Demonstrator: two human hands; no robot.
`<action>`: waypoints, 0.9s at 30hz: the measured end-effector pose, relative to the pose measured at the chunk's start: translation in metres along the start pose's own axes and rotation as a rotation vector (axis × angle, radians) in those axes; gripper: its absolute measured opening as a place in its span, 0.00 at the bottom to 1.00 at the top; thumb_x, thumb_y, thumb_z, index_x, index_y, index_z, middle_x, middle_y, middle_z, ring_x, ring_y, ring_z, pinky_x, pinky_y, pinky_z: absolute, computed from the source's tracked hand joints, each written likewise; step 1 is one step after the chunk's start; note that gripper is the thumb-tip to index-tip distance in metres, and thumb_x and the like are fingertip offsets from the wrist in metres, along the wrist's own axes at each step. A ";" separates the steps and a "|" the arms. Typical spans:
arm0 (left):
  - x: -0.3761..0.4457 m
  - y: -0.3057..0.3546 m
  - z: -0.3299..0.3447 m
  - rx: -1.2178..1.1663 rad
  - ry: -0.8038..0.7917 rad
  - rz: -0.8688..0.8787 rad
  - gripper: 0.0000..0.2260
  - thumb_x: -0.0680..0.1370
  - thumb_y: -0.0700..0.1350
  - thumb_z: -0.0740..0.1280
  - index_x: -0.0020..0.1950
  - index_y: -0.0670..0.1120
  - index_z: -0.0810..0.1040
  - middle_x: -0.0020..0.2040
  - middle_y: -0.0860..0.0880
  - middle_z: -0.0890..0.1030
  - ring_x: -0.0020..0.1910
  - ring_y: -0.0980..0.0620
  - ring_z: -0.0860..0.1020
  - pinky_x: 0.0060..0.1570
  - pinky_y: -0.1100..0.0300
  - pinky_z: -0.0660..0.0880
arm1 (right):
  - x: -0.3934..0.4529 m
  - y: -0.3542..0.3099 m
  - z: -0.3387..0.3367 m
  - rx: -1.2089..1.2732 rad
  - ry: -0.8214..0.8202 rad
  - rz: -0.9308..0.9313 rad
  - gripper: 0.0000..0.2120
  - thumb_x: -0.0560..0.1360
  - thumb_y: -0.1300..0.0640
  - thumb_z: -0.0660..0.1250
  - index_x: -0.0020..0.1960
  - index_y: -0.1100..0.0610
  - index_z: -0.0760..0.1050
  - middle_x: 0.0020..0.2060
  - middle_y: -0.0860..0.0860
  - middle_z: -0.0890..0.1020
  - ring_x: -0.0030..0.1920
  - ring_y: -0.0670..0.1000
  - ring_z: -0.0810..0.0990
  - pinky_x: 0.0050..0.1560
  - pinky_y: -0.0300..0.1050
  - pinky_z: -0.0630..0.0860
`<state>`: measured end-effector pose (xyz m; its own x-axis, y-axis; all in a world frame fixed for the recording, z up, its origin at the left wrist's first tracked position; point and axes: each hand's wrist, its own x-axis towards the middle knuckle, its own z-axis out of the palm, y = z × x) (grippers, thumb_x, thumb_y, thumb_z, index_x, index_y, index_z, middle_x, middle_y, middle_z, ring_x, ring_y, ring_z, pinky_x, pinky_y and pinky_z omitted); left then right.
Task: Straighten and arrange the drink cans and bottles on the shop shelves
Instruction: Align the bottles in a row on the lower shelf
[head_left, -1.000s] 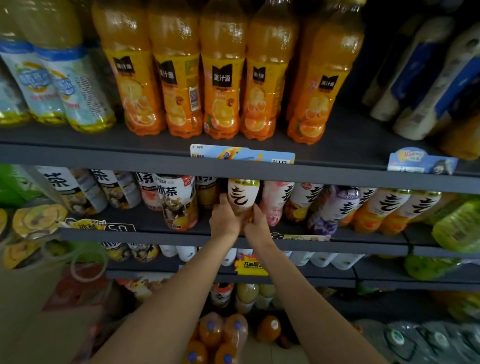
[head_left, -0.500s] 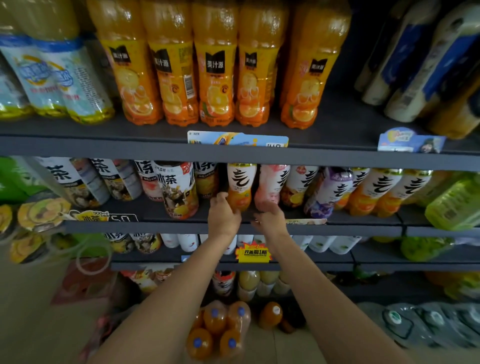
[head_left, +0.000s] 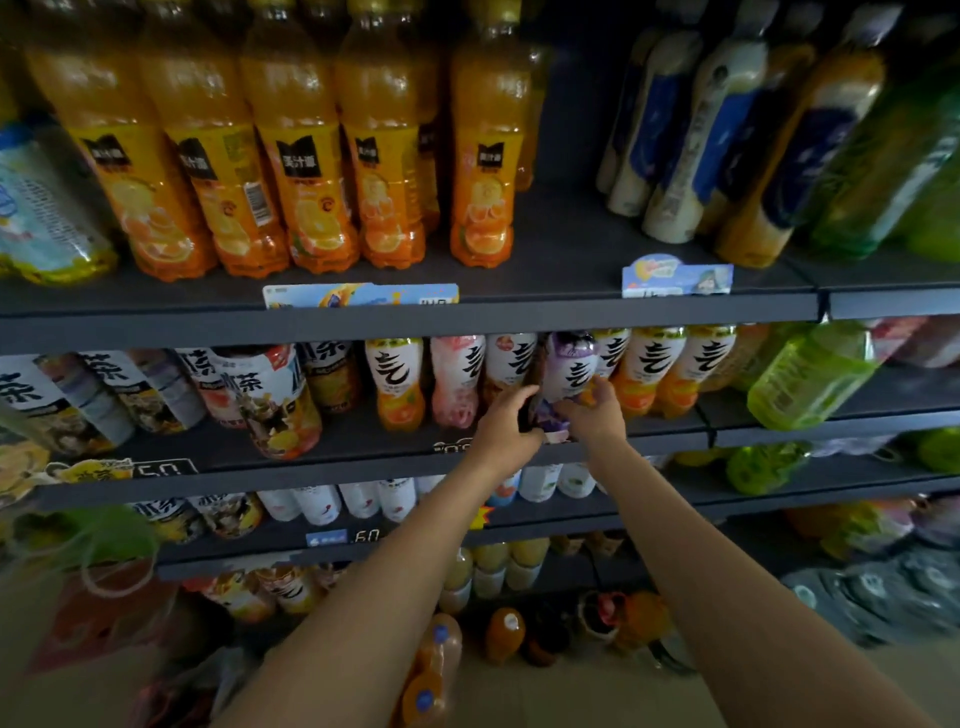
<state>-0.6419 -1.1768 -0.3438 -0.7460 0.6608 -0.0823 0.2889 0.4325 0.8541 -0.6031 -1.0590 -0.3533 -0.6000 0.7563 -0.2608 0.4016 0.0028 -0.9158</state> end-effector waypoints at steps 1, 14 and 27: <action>0.004 0.005 0.005 -0.027 -0.005 -0.015 0.27 0.76 0.37 0.63 0.73 0.47 0.62 0.74 0.48 0.62 0.72 0.50 0.62 0.67 0.60 0.60 | 0.006 0.001 -0.001 -0.035 -0.026 -0.026 0.27 0.73 0.61 0.68 0.70 0.56 0.64 0.63 0.56 0.75 0.63 0.58 0.73 0.62 0.57 0.72; 0.044 0.014 0.043 -0.058 0.234 -0.199 0.13 0.75 0.38 0.63 0.58 0.44 0.66 0.54 0.46 0.75 0.54 0.48 0.75 0.53 0.57 0.71 | 0.039 0.014 -0.013 -0.248 -0.128 -0.228 0.25 0.72 0.57 0.70 0.66 0.58 0.68 0.58 0.56 0.79 0.60 0.57 0.76 0.51 0.41 0.70; -0.006 0.109 0.030 0.266 0.413 0.245 0.11 0.76 0.36 0.60 0.57 0.43 0.74 0.51 0.48 0.79 0.51 0.49 0.77 0.52 0.55 0.73 | -0.022 -0.040 -0.098 0.041 0.304 -0.357 0.06 0.77 0.65 0.60 0.51 0.62 0.74 0.47 0.56 0.80 0.45 0.50 0.75 0.44 0.37 0.66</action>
<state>-0.5875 -1.1154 -0.2653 -0.7959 0.4889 0.3572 0.5856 0.4715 0.6594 -0.5380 -1.0119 -0.2805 -0.4627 0.8704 0.1681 0.1757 0.2759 -0.9450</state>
